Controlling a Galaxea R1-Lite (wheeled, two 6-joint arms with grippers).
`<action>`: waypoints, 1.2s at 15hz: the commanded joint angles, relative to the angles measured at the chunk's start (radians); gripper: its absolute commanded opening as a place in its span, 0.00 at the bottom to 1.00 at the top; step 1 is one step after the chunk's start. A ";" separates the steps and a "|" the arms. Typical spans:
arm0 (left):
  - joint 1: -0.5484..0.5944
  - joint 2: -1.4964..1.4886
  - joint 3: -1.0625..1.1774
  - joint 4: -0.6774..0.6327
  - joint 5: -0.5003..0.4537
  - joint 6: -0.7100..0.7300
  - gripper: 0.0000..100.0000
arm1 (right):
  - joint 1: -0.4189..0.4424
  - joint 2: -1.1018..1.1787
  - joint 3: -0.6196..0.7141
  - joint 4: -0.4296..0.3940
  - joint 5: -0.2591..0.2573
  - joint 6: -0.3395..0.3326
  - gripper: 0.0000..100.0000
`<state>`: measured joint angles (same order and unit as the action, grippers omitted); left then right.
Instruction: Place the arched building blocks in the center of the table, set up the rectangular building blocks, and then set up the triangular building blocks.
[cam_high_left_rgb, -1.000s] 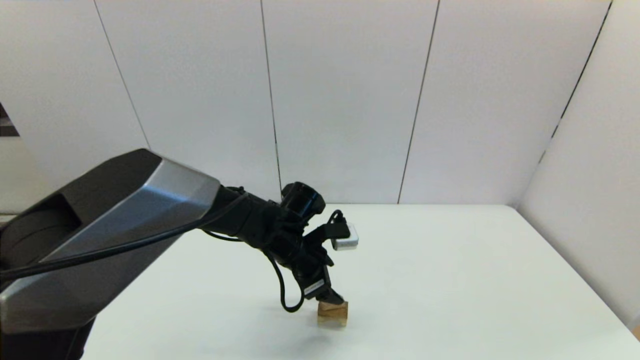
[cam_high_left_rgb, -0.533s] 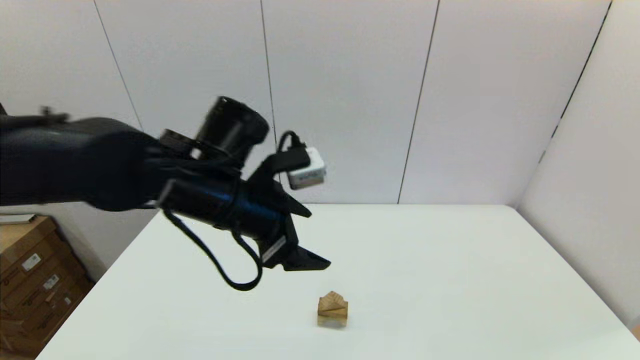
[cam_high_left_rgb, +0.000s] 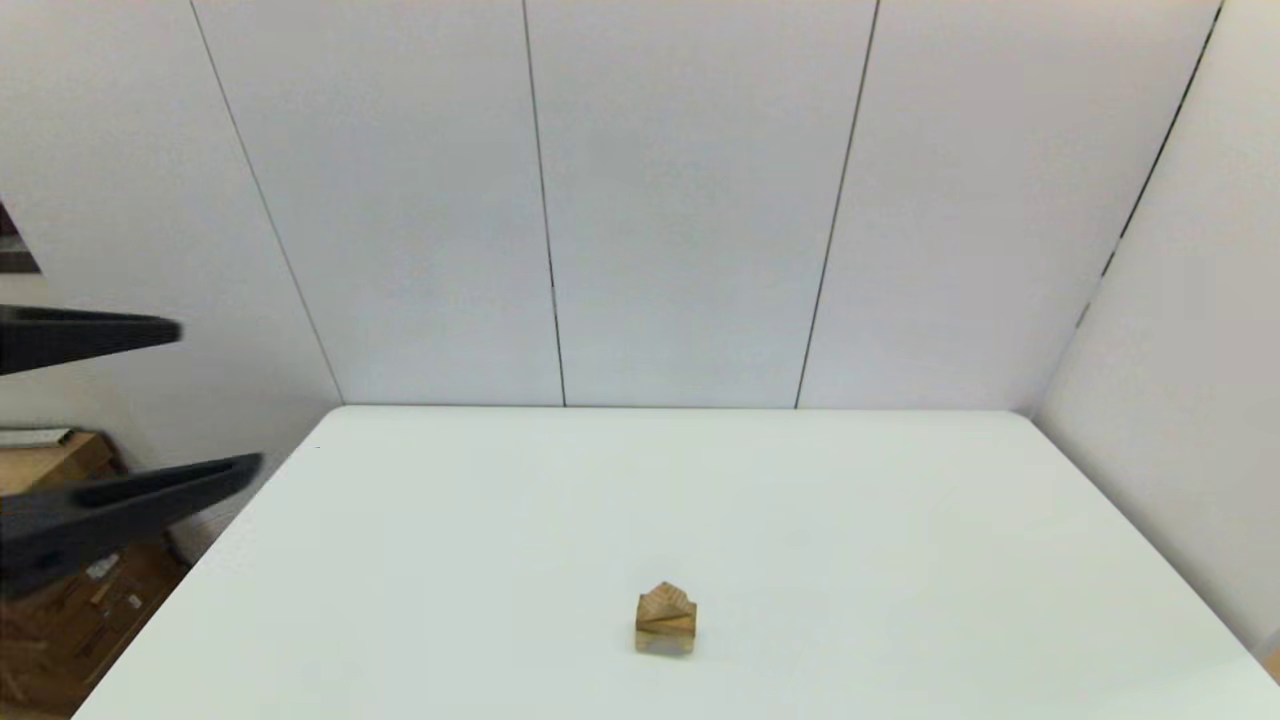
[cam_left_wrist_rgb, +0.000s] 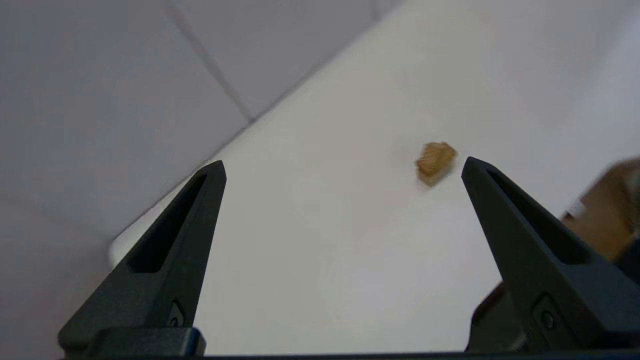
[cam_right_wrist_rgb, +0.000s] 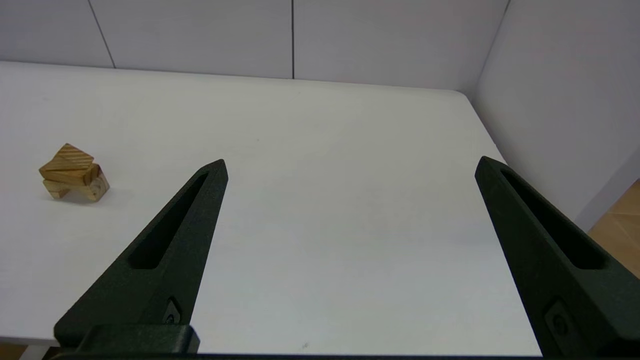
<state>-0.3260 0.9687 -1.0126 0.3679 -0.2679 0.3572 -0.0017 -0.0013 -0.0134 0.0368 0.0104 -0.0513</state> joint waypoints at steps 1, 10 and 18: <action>0.220 -0.438 0.219 0.005 0.012 -0.067 1.00 | 0.000 0.001 0.000 0.000 0.000 -0.001 1.00; 0.335 -0.858 0.562 0.005 0.024 -0.089 1.00 | 0.000 0.001 0.000 0.000 0.000 -0.001 1.00; 0.331 -0.967 0.905 -0.248 0.125 -0.202 1.00 | 0.000 0.001 0.000 0.000 0.000 -0.001 1.00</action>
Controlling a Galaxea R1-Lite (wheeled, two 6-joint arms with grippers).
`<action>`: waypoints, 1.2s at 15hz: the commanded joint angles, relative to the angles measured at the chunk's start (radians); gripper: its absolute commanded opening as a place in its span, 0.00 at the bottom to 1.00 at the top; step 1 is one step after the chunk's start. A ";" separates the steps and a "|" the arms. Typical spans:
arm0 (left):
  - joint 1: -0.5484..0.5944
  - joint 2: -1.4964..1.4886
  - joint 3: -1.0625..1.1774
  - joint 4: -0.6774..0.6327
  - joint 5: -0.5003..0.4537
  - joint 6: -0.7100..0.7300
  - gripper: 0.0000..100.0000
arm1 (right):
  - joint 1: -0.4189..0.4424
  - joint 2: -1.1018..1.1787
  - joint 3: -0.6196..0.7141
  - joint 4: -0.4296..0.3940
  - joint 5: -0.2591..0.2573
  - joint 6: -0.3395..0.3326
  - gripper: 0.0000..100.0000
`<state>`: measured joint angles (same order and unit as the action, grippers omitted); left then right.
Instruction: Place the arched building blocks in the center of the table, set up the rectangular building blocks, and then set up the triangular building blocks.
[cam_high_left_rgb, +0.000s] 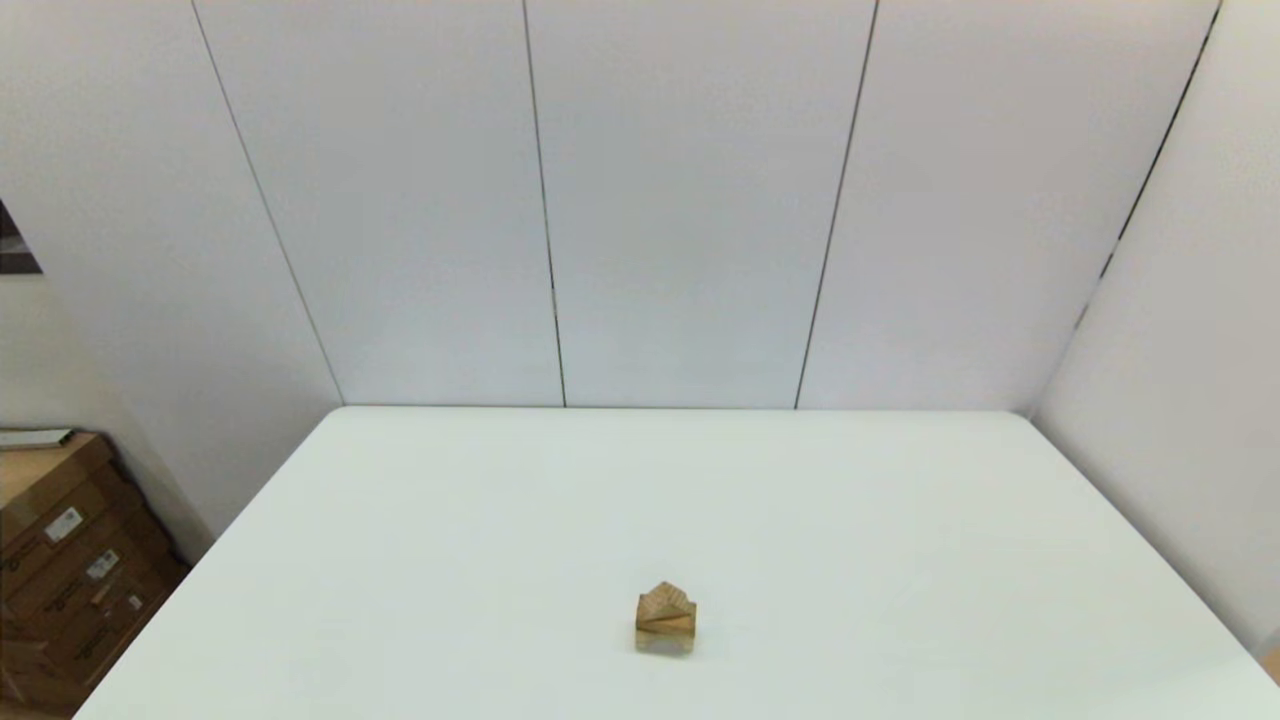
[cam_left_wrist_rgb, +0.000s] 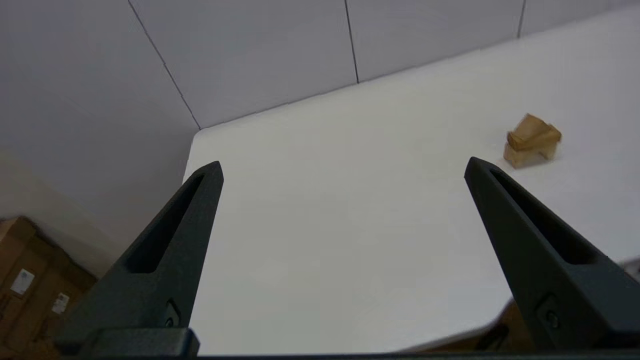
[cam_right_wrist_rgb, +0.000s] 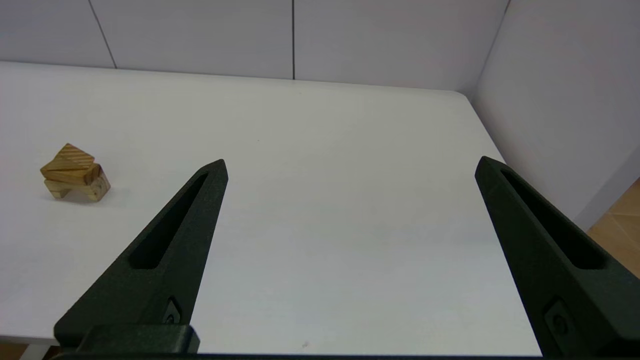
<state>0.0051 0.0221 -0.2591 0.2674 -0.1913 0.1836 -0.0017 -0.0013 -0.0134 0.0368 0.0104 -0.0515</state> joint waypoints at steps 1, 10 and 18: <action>-0.001 -0.022 0.210 -0.194 0.105 -0.033 1.00 | 0.000 0.001 0.000 0.000 0.000 -0.001 1.00; -0.001 -0.022 0.259 -0.264 0.191 -0.184 1.00 | 0.000 0.001 0.000 0.000 0.000 -0.001 1.00; -0.001 -0.021 0.259 -0.267 0.191 -0.184 1.00 | 0.000 0.001 0.001 -0.012 -0.003 0.025 1.00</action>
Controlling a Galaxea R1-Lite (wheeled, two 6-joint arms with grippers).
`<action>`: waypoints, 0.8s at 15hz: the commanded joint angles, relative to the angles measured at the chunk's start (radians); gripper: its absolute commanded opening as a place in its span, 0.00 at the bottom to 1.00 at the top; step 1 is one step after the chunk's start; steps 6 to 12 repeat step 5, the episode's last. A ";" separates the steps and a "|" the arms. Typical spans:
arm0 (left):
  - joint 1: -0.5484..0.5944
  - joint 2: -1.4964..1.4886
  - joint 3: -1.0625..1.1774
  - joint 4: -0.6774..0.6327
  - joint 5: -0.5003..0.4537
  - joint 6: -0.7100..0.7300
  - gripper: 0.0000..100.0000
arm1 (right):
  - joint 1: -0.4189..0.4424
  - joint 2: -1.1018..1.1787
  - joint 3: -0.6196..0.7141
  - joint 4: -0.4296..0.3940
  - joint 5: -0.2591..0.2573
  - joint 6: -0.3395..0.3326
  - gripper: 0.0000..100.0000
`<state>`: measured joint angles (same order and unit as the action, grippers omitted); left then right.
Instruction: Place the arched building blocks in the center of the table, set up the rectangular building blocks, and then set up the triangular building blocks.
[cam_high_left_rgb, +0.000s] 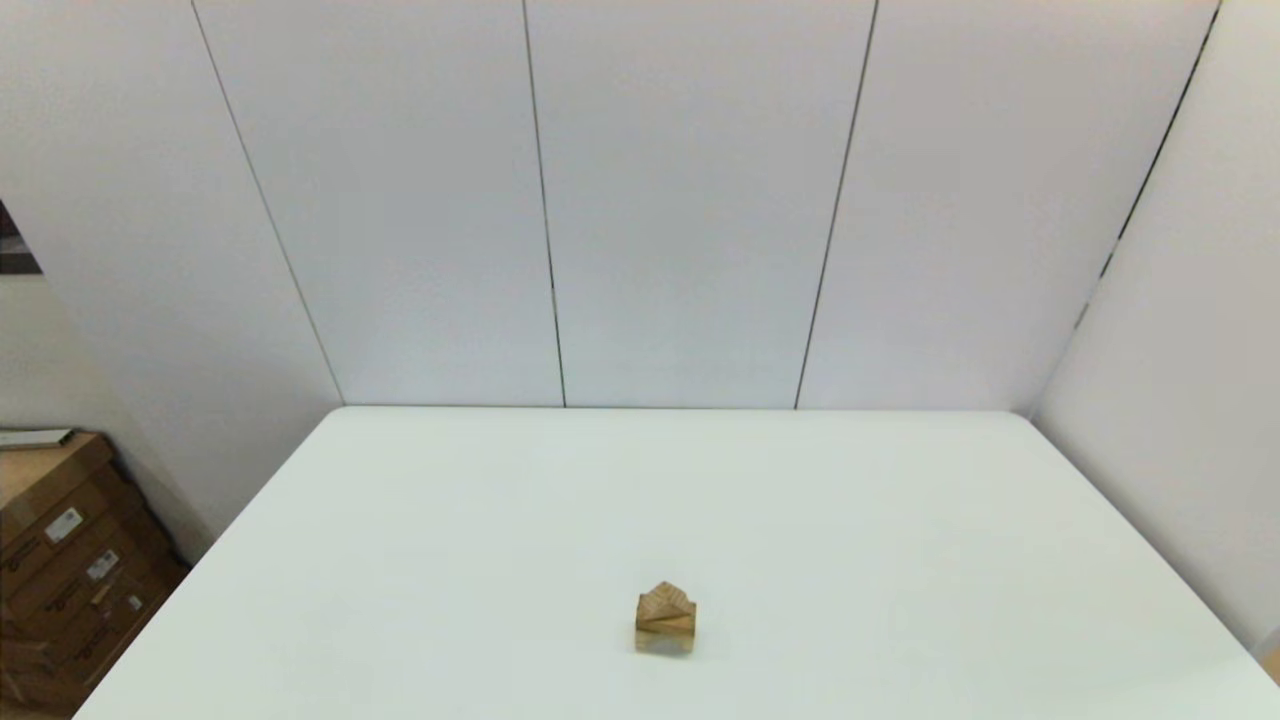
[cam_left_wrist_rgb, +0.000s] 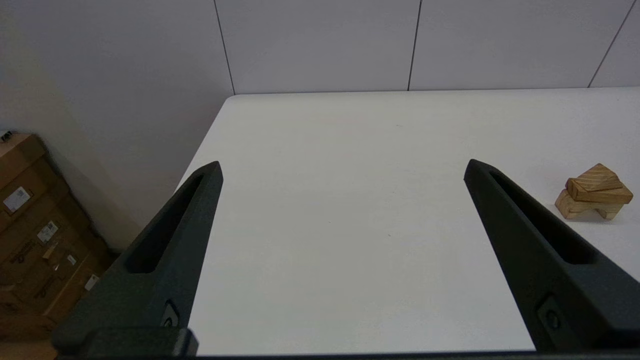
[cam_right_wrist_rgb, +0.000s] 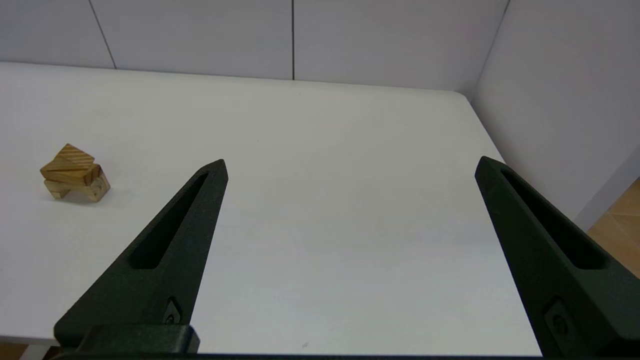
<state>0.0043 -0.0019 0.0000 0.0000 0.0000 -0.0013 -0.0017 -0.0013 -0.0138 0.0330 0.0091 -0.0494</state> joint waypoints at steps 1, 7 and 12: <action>0.000 0.003 0.000 0.000 0.000 0.001 1.00 | 0.000 0.001 0.003 -0.008 -0.001 0.029 1.00; 0.000 0.002 0.000 0.000 0.000 0.001 1.00 | 0.000 0.001 0.003 -0.008 -0.003 0.034 1.00; 0.000 0.002 0.000 0.000 0.000 0.001 1.00 | 0.000 0.001 0.003 -0.008 -0.003 0.034 1.00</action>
